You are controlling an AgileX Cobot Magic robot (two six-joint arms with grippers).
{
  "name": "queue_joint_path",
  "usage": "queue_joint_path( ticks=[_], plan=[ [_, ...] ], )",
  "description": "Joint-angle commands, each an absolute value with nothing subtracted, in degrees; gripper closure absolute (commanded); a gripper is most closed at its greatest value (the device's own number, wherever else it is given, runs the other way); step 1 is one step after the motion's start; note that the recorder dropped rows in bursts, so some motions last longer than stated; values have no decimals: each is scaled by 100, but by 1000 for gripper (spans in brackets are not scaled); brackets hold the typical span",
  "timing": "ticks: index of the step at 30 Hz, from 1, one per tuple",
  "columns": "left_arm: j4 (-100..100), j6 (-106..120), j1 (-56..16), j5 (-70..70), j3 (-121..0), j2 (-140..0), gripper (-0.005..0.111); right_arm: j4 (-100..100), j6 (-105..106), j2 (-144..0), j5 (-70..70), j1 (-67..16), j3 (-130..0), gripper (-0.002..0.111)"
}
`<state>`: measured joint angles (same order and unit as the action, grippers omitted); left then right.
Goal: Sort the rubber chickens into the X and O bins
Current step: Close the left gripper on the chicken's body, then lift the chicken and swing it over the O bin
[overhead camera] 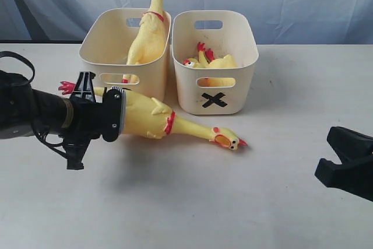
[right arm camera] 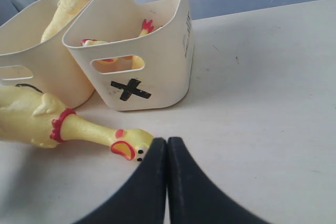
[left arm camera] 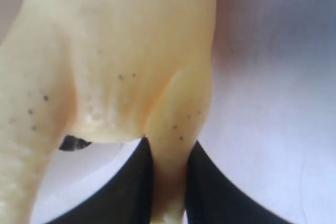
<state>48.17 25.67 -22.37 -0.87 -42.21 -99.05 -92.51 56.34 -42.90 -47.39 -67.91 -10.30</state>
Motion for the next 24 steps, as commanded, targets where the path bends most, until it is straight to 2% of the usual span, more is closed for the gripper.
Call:
queue_joint_path(
  ticks=[1, 11, 24],
  plan=[
    [4754, 2268, -2399, 92, -4125, -9516, 107, -9213, 5649, -4262, -4718, -6807, -1002, 109],
    [4643, 1728, -2695, 178, -3671, -8597, 107, -9213, 5649, -4262, -4718, -6807, -1002, 109],
    [4506, -83, -2686, -333, -4100, -7803, 107, -9213, 5649, -4262, -4747, -6807, -1002, 109]
  ],
)
